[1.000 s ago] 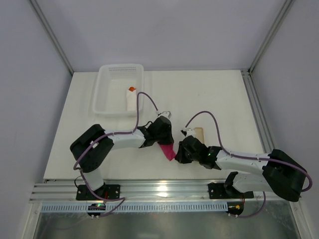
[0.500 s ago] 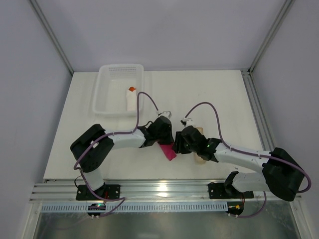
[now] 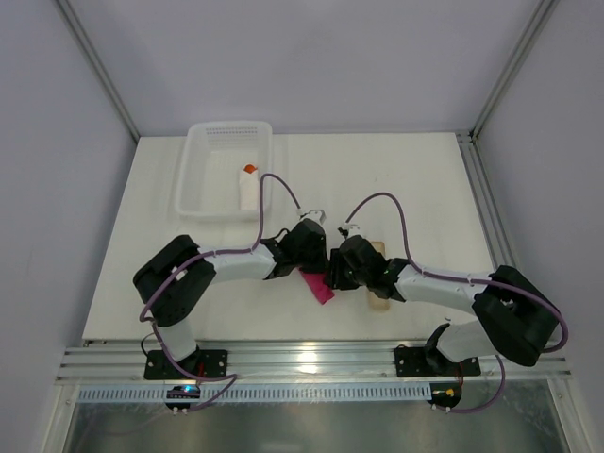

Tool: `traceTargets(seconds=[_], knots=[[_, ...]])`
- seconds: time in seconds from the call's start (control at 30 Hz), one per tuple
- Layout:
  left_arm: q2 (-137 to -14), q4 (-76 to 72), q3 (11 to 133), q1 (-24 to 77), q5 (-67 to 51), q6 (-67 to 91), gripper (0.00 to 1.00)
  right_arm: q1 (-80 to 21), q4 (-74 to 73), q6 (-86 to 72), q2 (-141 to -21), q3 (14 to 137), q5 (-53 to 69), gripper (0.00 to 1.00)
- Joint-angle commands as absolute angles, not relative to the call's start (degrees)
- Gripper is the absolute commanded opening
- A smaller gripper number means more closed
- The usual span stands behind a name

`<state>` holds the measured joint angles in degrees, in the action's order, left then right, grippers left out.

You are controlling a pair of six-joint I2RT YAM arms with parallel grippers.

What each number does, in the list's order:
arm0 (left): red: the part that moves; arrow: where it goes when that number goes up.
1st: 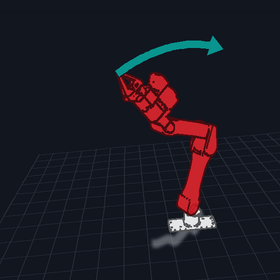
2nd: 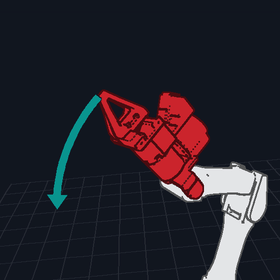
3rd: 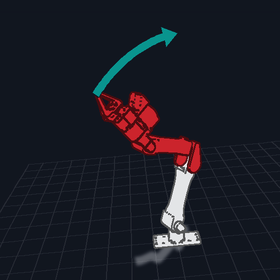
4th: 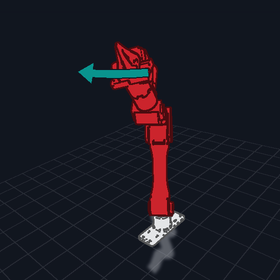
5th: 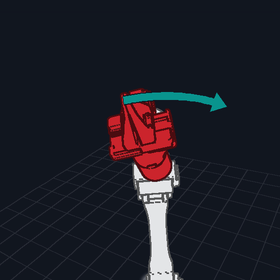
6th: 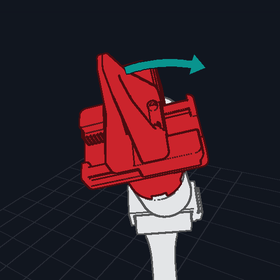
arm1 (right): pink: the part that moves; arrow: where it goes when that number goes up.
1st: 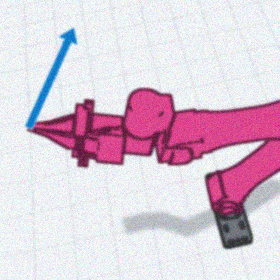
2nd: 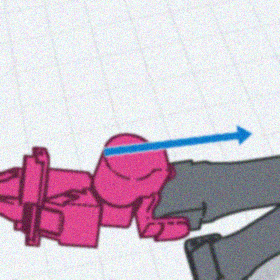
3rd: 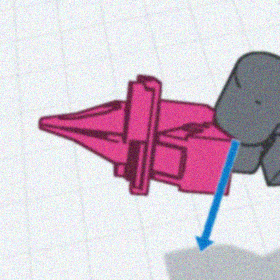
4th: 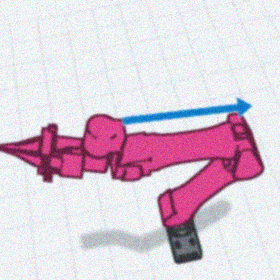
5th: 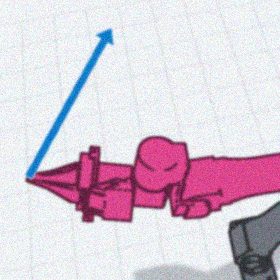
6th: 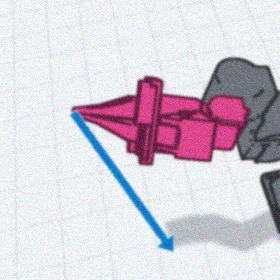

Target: Place the utensils on the paper napkin and roll it up

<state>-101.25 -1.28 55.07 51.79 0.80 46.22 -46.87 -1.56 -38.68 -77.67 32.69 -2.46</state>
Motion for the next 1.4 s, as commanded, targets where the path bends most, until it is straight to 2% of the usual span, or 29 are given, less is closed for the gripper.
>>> traceTargets(seconds=[0.0, 0.1, 0.2, 0.33, 0.43, 0.67, 0.87, 0.9, 1.03, 1.07, 1.13, 1.17, 1.27, 1.37], knots=[[-101.43, -4.13, 56.95, 52.12, 0.35, 45.88, 0.0, -46.41, 2.9, -37.53, -78.48, 34.8, -1.85, 0.37], [-101.43, -4.22, 57.13, 52.12, -1.41, 45.88, 0.0, -46.23, 3.16, -37.27, -79.36, 35.16, -1.58, 0.35], [-101.43, -4.31, 57.13, 52.12, -1.67, 45.79, 0.0, -46.05, 3.16, -37.44, -80.42, 35.51, -1.41, 0.26], [-101.25, -4.22, 57.22, 52.12, -1.67, 45.7, 0.0, -45.97, 3.16, -38.14, -80.51, 34.46, -1.76, 0.07], [-101.42, -3.87, 57.39, 52.12, -1.67, 45.44, 0.0, -46.05, 2.73, -38.84, -80.59, 33.67, -2.28, 0.04], [-101.16, -0.88, 59.06, 52.12, 1.3, 44.39, 0.0, -46.05, 2.11, -39.73, -82.0, 32.78, -4.22, 0.04], [-99.49, 2.89, 60.2, 52.12, 5.97, 43.51, 0.21, -45.97, 3.42, -39.9, -83.5, 32.26, -3.78, 0.04], [-98.71, 3.51, 60.29, 52.12, 6.85, 43.51, 0.3, -46.05, 3.78, -39.9, -83.58, 32.17, -3.61, 0.04], [-95.55, 6.5, 58.89, 52.12, 11.42, 44.21, 0.32, -46.05, 3.69, -39.64, -83.58, 32.43, -3.87, 0.04], [-94.75, 6.33, 58.1, 52.12, 11.69, 44.21, 0.32, -46.05, 3.69, -39.73, -83.58, 32.34, -3.87, 0.04], [-92.39, 5.63, 55.91, 52.12, 12.04, 44.38, 0.24, -46.05, 3.69, -39.55, -83.58, 32.34, -3.87, 0.04], [-91.59, 5.45, 55.2, 52.12, 11.69, 44.73, 0.15, -46.05, 3.69, -39.64, -83.5, 32.34, -3.78, 0.04], [-89.39, 3.0, 52.13, 52.12, 10.2, 45.17, 0.0, -46.05, 3.69, -39.55, -83.5, 32.34, -3.69, 0.04], [-89.38, 0.35, 50.19, 51.86, 8.53, 45.52, 0.0, -46.14, 3.87, -39.38, -83.5, 32.34, -3.52, 0.04]])
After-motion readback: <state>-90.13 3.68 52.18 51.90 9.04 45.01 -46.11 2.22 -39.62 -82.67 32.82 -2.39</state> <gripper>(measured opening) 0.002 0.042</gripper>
